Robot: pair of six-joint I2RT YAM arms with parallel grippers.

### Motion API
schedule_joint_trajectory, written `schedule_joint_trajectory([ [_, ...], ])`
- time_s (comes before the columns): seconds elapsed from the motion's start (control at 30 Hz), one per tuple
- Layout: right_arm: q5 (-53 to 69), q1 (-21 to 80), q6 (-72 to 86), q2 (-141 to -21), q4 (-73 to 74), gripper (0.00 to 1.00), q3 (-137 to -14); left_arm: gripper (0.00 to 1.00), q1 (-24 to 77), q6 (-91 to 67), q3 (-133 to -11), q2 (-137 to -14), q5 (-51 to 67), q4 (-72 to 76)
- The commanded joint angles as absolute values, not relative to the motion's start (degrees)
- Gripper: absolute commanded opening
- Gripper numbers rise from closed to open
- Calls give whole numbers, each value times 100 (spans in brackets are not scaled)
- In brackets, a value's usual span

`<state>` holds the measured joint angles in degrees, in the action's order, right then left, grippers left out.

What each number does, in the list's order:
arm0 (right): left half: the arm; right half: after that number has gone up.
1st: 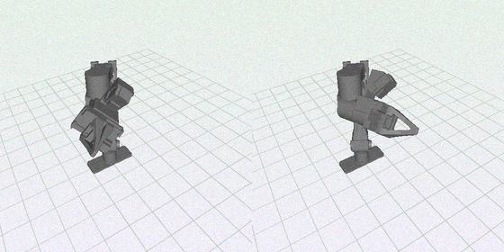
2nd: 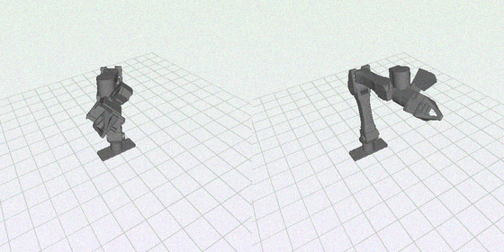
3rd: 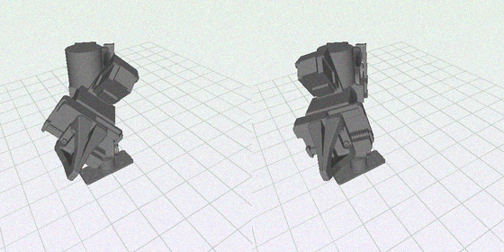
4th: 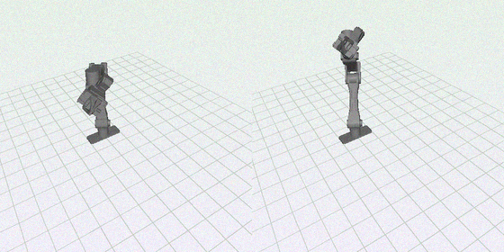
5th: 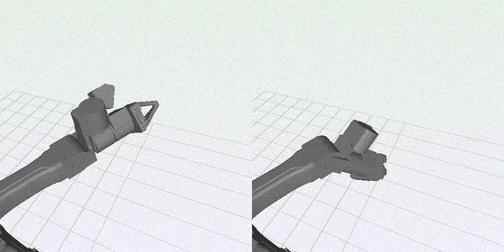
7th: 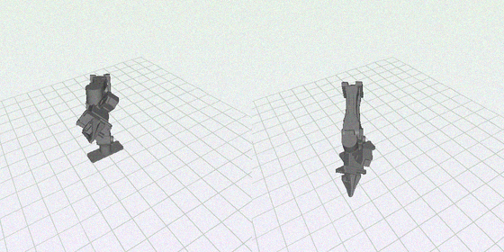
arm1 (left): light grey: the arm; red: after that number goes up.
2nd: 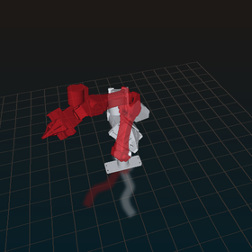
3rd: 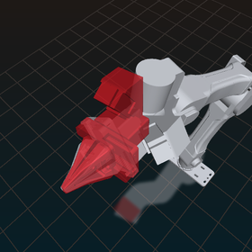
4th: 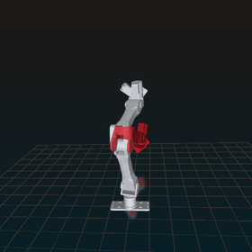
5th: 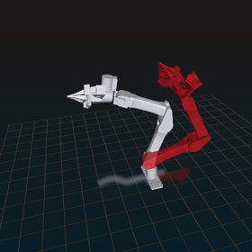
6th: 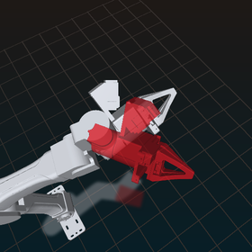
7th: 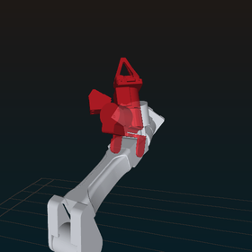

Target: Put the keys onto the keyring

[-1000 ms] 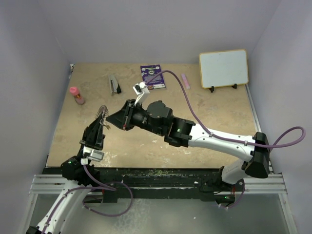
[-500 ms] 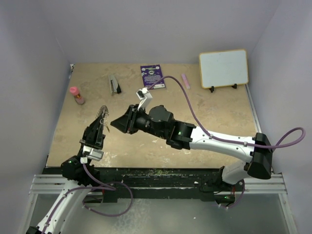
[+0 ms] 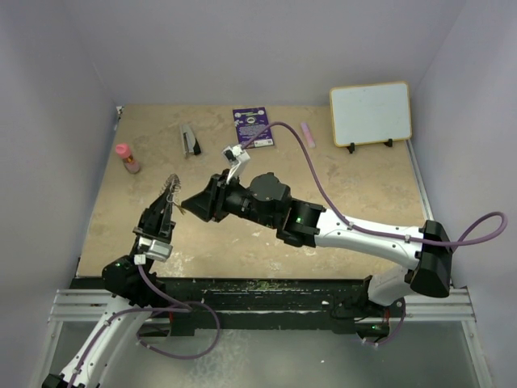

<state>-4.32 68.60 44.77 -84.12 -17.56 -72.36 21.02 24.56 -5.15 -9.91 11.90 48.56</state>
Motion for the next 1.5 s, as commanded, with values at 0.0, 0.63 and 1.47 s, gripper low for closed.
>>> schedule_joint_trajectory([
  [0.0, 23, 6870, 3809, -8205, -2273, 36, -7361, 3, 2077, 2287, -784, -1013, 1236, 5017],
  [0.63, 490, 6873, 3042, -8678, -2561, 46, -7468, 3, 2074, 2071, -965, -1083, 1526, 4773],
  [1.47, 254, 6908, 2833, -8634, -2286, 1, -7524, 3, 2073, 2114, -967, -1055, 1749, 4601],
])
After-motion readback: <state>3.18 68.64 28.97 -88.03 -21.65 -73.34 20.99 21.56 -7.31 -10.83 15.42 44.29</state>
